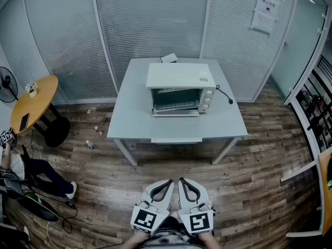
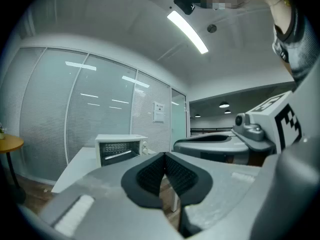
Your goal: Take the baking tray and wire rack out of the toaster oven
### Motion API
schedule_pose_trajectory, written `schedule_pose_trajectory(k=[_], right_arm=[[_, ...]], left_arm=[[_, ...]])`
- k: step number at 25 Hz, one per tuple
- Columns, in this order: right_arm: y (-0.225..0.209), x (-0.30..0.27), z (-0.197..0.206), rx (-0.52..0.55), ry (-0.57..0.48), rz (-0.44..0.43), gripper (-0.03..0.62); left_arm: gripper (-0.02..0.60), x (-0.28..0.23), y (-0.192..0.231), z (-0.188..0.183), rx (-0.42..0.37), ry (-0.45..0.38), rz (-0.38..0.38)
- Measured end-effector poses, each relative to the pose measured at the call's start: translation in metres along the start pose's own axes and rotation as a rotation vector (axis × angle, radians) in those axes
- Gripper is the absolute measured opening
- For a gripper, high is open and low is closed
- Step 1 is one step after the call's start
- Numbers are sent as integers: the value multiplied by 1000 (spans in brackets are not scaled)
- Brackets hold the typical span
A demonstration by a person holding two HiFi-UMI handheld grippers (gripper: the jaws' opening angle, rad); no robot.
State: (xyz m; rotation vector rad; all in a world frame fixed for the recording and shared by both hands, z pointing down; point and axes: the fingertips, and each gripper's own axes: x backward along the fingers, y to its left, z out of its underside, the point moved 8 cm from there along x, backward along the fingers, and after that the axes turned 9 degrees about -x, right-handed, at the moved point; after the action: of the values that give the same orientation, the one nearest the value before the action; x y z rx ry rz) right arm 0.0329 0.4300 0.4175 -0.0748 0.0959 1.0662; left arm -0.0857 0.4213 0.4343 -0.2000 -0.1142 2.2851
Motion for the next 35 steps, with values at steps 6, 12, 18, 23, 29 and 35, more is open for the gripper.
schedule_pose_trajectory(k=[6, 12, 18, 23, 29, 35], right_arm=[[-17, 6, 4, -80, -18, -35, 3], [-34, 1, 5, -156, -47, -37, 3], [-50, -21, 7, -160, -33, -1, 3], [-71, -56, 10, -141, -5, 40, 3], [-94, -117, -4, -144, 1, 59, 3], [-113, -173, -13, -159, -18, 64, 3]], left_arm=[[3, -10, -11, -7, 84, -3, -33], [5, -18, -8, -8, 51, -30, -28], [4, -41, 11, -3, 108, -17, -17], [4, -81, 41, 5, 104, -12, 28], [5, -137, 91, 4, 46, -50, 101], [4, -175, 135, 1, 107, -52, 115]])
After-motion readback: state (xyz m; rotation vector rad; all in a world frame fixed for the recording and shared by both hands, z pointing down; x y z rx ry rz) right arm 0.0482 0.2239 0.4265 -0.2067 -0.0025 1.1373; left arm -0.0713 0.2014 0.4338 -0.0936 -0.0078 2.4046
